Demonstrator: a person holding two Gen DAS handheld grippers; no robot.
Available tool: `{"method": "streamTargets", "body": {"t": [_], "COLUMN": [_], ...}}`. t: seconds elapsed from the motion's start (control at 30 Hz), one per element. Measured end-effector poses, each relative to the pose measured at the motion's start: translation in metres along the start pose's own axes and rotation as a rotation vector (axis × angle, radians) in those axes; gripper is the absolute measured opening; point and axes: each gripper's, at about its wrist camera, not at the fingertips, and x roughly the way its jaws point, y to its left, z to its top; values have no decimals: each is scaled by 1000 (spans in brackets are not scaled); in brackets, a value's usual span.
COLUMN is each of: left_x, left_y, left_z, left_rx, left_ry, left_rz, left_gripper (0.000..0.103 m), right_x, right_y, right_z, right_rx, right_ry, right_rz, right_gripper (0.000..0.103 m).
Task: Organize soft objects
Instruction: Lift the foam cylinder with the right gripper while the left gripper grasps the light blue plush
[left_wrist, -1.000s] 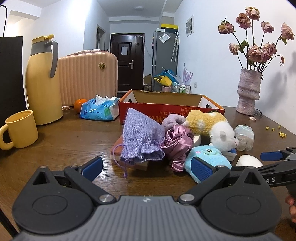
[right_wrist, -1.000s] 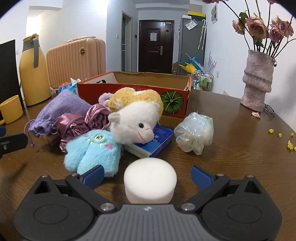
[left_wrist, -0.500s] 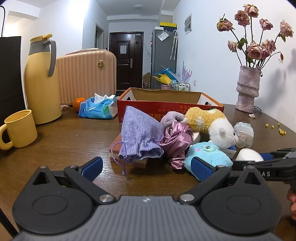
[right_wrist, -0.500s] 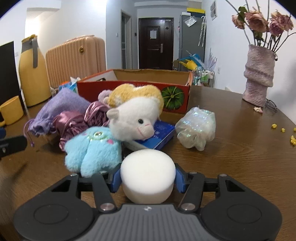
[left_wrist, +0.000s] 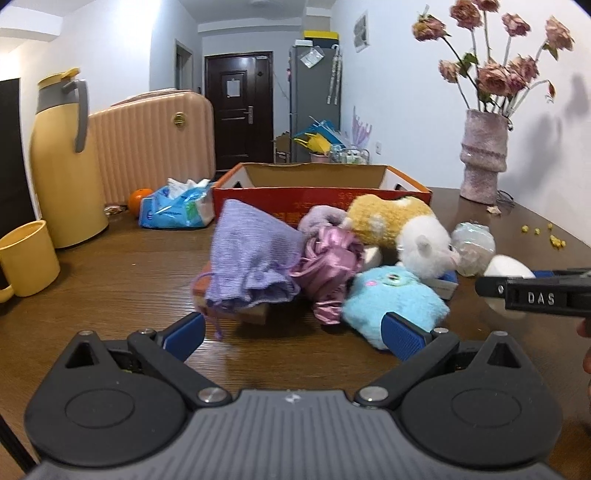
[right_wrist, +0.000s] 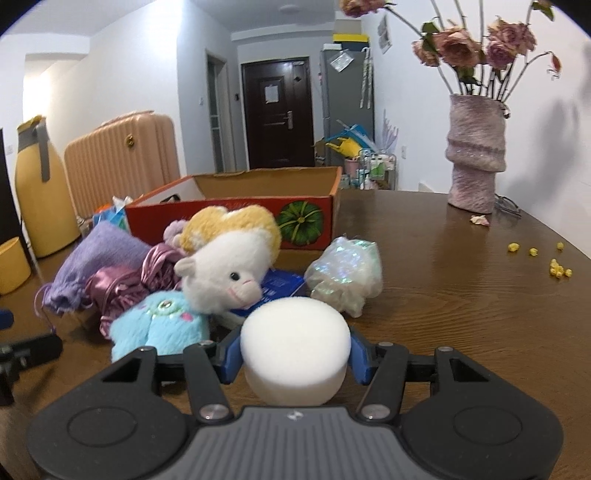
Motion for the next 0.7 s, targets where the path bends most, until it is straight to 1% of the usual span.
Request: {"method": "streamTargets", "body": {"t": [0.33,0.7], "left_x": [6,26], "left_y": [-33,-52], "left_z": [3,11], "left_rx": [48,50], "left_ry": [36,95], "left_rz": [-53,-70], "left_gripper": [103,103], "right_x": [-13,-20], "right_y": [-14,-25], "right_z": [1,-1], "right_rx": [61,106], "right_ry": [-56,-72], "right_rz": [-39,-66], "right_gripper": [56,56]}}
